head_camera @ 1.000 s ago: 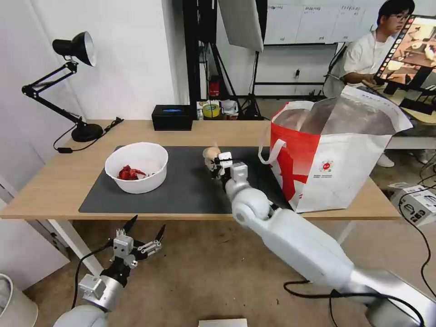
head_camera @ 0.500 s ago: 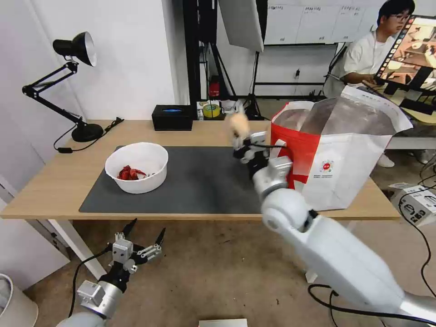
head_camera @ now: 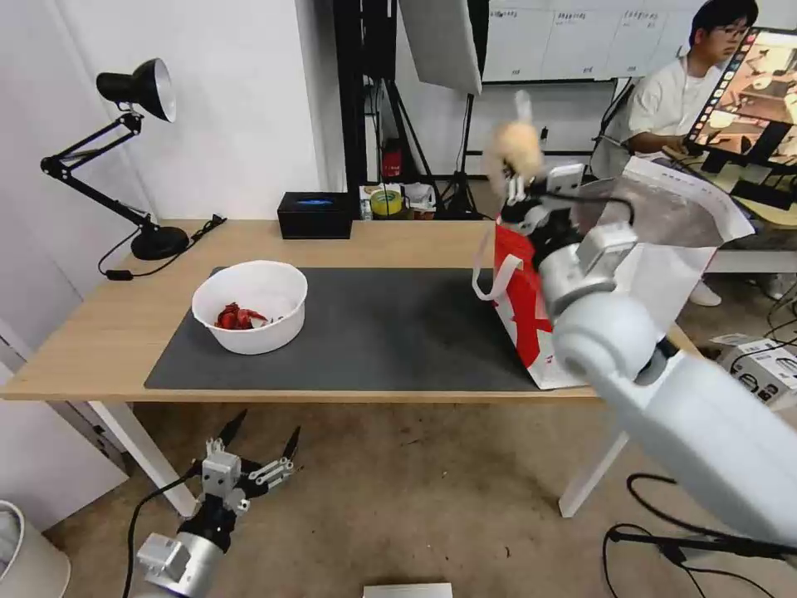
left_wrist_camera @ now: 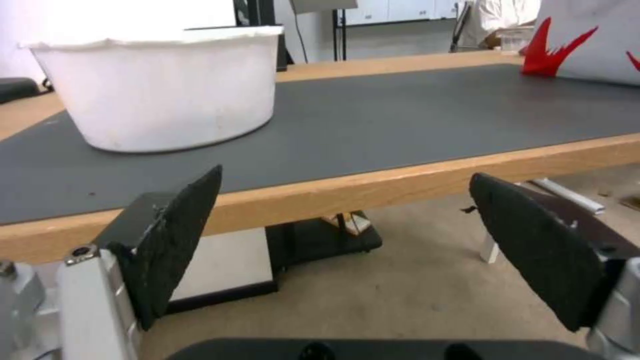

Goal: Pick up the trash from the table and place it into the takeout bag.

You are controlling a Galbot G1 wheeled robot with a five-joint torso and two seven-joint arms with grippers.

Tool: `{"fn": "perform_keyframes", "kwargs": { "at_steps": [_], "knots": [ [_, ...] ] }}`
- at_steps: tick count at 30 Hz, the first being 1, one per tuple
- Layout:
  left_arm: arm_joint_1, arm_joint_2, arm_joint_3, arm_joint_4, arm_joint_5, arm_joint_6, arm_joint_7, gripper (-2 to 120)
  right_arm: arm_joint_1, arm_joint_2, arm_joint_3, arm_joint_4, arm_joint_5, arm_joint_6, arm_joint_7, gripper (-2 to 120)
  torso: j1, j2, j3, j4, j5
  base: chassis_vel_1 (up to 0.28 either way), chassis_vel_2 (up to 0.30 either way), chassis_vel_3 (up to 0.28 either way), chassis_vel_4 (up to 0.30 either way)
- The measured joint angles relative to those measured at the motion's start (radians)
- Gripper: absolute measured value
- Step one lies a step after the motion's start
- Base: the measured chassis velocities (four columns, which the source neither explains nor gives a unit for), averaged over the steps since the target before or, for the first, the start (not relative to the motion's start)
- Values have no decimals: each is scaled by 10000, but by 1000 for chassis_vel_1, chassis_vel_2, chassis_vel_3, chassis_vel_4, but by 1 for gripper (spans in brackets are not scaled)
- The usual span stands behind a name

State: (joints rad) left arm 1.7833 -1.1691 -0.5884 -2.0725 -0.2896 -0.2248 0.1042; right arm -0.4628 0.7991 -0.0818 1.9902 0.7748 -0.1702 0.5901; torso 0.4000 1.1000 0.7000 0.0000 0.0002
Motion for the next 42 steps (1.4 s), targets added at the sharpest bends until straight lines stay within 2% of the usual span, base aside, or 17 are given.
{"fn": "perform_keyframes", "kwargs": {
  "at_steps": [8,9,19,22,23,25,27,29,30,33,34,37,38,40,42],
  "knots": [
    [-27,21,16,-58,12,-5,13,100,16,-206,186,-213,196,-140,206,6,0,0,0,-1,0,0,0,0,0],
    [-91,88,36,-58,-9,-21,18,100,-62,-306,363,-405,284,-352,484,6,0,0,0,-1,0,0,0,0,0],
    [-144,104,71,40,-21,-50,27,100,-257,-274,500,-535,295,-454,1012,6,0,0,0,-1,-2,0,0,0,0],
    [-149,103,82,47,-20,-52,32,100,-342,-236,602,-556,205,-539,1245,18,0,0,0,-1,-2,0,0,0,0],
    [-149,103,82,47,-20,-52,32,100,-342,-236,602,-556,205,-539,1245,18,0,0,0,-1,-2,0,0,0,0],
    [-153,105,82,51,-21,-61,33,100,-414,-219,692,-571,62,-597,1357,30,0,0,0,-1,-2,0,0,0,0],
    [-153,109,80,51,-21,-64,34,100,-442,-209,724,-575,-10,-604,1386,34,0,0,0,-1,-2,0,0,0,0],
    [-154,112,78,51,-22,-66,34,100,-511,-195,784,-574,-144,-619,1427,45,0,0,0,-1,-2,0,0,0,0],
    [-154,112,78,51,-22,-66,34,100,-511,-195,784,-574,-144,-619,1427,45,0,0,0,-1,-2,0,0,0,0],
    [-156,106,87,52,-22,-66,35,100,-578,-191,826,-552,-243,-630,1444,59,0,0,0,-1,-2,0,0,0,0],
    [-156,106,87,52,-22,-66,35,100,-578,-191,826,-552,-243,-630,1444,59,0,0,0,-1,-2,0,0,0,0],
    [-154,98,94,41,-20,-67,37,100,-607,-196,852,-535,-300,-644,1446,73,0,0,0,-1,-2,0,0,0,0],
    [-154,98,94,41,-20,-67,37,100,-607,-196,852,-535,-300,-644,1446,73,0,0,0,-1,-2,0,0,0,0],
    [-139,99,87,24,-19,-66,37,100,-613,-201,856,-518,-353,-649,1446,86,0,0,0,-1,-2,0,0,0,0],
    [-136,102,80,14,-19,-67,37,100,-622,-202,856,-500,-369,-653,1446,90,0,0,0,-1,-2,0,0,0,0]
  ]
}}
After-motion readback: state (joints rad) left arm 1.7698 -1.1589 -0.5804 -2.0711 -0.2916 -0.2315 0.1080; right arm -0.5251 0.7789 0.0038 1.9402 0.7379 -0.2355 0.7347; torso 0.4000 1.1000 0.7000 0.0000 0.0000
